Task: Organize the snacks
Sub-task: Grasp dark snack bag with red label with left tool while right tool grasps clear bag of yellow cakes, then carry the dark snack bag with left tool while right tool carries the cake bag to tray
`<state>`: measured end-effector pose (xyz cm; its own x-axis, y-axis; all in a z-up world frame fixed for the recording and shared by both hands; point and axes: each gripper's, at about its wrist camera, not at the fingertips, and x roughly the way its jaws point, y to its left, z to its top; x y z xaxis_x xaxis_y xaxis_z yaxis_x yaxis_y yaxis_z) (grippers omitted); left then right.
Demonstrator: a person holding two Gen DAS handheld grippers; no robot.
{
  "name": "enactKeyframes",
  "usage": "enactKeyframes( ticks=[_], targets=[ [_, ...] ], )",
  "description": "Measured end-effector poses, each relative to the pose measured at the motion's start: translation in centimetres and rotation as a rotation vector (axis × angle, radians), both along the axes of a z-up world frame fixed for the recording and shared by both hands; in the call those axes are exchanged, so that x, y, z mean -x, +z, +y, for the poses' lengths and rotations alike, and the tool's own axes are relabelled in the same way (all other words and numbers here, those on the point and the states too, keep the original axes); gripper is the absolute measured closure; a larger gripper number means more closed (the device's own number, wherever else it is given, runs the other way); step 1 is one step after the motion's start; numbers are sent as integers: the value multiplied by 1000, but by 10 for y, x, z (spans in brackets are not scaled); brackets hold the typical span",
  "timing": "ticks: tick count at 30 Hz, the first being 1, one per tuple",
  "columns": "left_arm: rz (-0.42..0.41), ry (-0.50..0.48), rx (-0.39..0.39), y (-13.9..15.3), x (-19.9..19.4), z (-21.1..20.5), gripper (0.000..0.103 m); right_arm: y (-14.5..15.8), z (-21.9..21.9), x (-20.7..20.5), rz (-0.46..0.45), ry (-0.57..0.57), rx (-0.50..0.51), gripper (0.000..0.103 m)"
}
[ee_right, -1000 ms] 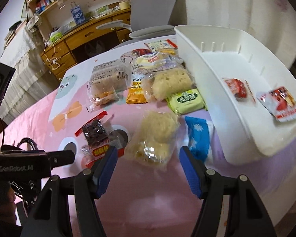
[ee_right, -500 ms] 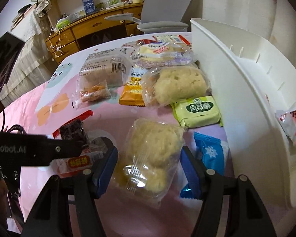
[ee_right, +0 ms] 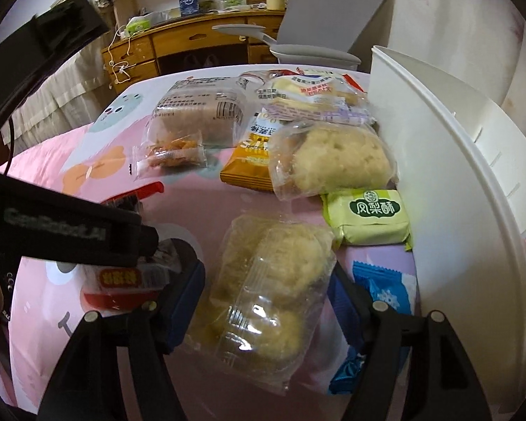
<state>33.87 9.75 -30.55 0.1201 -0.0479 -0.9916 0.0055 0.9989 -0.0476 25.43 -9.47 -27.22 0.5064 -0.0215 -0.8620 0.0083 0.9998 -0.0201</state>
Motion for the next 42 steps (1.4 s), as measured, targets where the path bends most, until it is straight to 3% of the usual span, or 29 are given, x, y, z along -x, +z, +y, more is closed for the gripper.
enactKeyframes(
  ticks=[6,12,20,31,42],
  targets=[
    [-5,4,-12,2,1,-6,37,2,-2,0,8,25,3,36],
    [-9,10,12,13,12,-2,49,5,-1,2,23,24,-5,51],
    [-6,-5,8,23,22,3,50,12,3,7,54,5,-1,60],
    [-66,-18,36,59,54,34,49,21,18,27,99,-28,9,62],
    [-124,-80,90,97,105,59,49,60,34,61,29,-83,27,62]
  ],
)
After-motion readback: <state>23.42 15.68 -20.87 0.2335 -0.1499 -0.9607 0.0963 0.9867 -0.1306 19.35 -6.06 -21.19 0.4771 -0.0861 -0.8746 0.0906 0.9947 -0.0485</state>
